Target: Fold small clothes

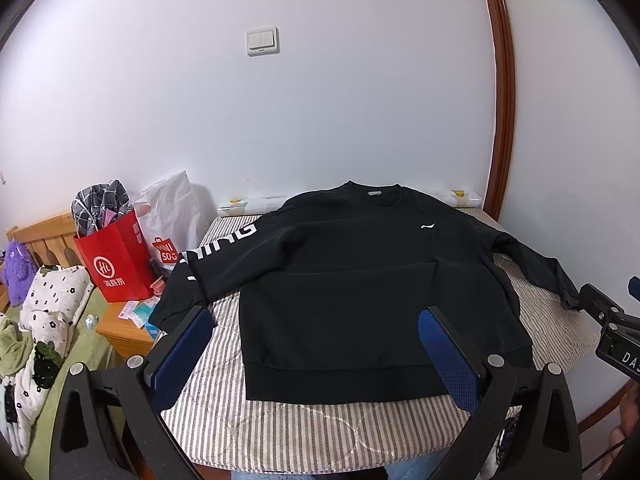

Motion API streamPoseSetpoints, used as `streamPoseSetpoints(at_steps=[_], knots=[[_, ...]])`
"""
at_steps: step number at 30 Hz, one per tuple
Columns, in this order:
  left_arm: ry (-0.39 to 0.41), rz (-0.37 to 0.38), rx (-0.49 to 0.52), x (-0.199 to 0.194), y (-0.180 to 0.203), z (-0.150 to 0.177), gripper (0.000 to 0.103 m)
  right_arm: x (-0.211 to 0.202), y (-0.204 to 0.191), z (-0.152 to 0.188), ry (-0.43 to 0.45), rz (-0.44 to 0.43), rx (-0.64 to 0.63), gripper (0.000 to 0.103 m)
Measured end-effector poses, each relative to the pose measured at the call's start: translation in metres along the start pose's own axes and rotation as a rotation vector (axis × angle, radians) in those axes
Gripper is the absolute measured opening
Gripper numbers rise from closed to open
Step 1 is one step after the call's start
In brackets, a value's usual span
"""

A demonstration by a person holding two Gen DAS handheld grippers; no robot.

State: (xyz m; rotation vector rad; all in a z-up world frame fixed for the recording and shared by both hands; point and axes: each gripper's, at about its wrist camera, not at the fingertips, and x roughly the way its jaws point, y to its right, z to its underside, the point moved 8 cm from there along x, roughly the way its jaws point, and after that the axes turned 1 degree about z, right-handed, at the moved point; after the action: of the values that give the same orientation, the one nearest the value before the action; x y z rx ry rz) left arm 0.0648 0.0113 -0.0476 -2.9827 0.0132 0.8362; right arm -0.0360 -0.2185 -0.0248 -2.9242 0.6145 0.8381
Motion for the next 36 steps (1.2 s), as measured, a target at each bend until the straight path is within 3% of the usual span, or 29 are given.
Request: streamPoseSetpoints(at_steps=[36], knots=[[0.001, 0.014, -0.007, 0.0019, -0.0026, -0.0055, 0.103, 0.003, -0.0038, -0.003, 0.007, 0.001, -0.005, 0.103]])
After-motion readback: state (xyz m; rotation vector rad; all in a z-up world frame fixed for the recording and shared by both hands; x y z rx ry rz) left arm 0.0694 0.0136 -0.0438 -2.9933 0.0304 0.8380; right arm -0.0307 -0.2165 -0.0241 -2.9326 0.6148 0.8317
